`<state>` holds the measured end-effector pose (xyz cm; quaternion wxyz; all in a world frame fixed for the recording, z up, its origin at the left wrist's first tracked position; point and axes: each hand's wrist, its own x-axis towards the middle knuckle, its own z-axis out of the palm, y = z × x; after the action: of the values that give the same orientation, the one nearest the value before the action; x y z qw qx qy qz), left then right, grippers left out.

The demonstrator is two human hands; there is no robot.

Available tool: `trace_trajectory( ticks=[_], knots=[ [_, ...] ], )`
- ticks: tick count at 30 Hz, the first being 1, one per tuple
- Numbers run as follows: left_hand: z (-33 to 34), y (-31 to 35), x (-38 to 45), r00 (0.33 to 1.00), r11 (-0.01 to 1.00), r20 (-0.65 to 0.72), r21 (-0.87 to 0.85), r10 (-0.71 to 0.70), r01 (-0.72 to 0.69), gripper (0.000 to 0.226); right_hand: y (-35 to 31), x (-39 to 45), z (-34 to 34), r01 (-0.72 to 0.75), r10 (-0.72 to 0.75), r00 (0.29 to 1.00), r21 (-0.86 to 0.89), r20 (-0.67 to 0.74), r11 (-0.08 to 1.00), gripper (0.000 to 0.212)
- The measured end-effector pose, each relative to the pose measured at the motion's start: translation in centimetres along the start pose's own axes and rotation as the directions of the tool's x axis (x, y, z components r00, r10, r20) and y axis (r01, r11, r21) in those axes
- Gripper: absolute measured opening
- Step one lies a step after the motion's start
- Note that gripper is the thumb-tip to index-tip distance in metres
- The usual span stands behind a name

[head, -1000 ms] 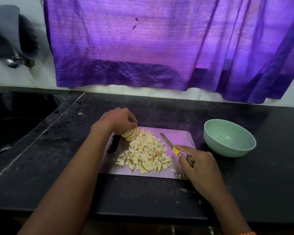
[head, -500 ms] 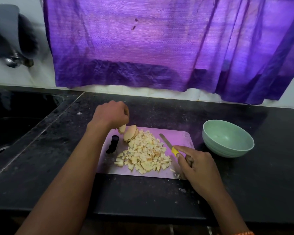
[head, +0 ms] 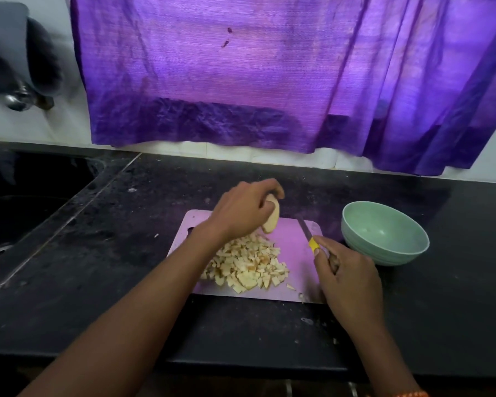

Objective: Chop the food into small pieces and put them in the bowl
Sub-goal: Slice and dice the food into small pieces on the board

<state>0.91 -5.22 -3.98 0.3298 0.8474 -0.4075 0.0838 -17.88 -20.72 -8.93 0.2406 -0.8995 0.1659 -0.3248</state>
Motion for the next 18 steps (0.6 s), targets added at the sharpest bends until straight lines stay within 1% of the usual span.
trace_trajectory(
  ticks=[2, 5, 6, 8, 10, 12, 15, 18],
  knots=[
    [1.4, 0.6, 0.0, 0.999, 0.999, 0.034, -0.046, 0.026, -0.024, 0.031, 0.0, 0.0, 0.0, -0.008, 0.008, 1.0, -0.016, -0.021, 1.0, 0.028],
    [2.9, 0.7, -0.2, 0.995, 0.996, 0.092, -0.093, 0.028, -0.02, 0.031, -0.2, 0.0, 0.0, -0.016, 0.016, 1.0, -0.025, -0.026, 1.0, 0.027],
    [3.2, 0.6, -0.3, 0.994, 0.997, 0.109, -0.07, 0.026, -0.019, 0.031, -0.2, 0.0, 0.0, -0.016, 0.015, 1.0, -0.022, -0.024, 1.0, 0.027],
    [3.4, 0.4, -0.3, 0.993, 0.998, 0.119, 0.055, 0.019, -0.025, 0.029, -0.2, -0.1, 0.0, -0.019, 0.018, 1.0, -0.021, -0.022, 1.0, 0.026],
    [3.1, 0.1, -0.2, 0.997, 0.985, 0.078, 0.17, 0.016, -0.029, 0.028, -0.2, 0.0, 0.0, -0.028, 0.027, 1.0, -0.028, -0.015, 0.999, 0.026],
    [2.7, -0.4, 0.0, 0.999, 0.97, 0.025, 0.239, 0.027, -0.032, 0.026, -0.2, 0.0, 0.0, -0.034, 0.034, 0.999, -0.035, -0.003, 0.999, 0.028],
    [2.6, -0.8, 0.1, 1.0, 0.956, -0.001, 0.292, 0.031, -0.03, 0.027, -0.3, -0.1, 0.0, -0.034, 0.035, 0.999, -0.05, 0.021, 0.998, 0.031],
    [3.1, -0.6, 0.1, 0.997, 0.95, 0.076, 0.311, 0.001, -0.025, 0.041, -0.3, -0.1, 0.0, -0.002, 0.013, 0.996, -0.12, 0.093, 0.993, 0.035]
  ],
)
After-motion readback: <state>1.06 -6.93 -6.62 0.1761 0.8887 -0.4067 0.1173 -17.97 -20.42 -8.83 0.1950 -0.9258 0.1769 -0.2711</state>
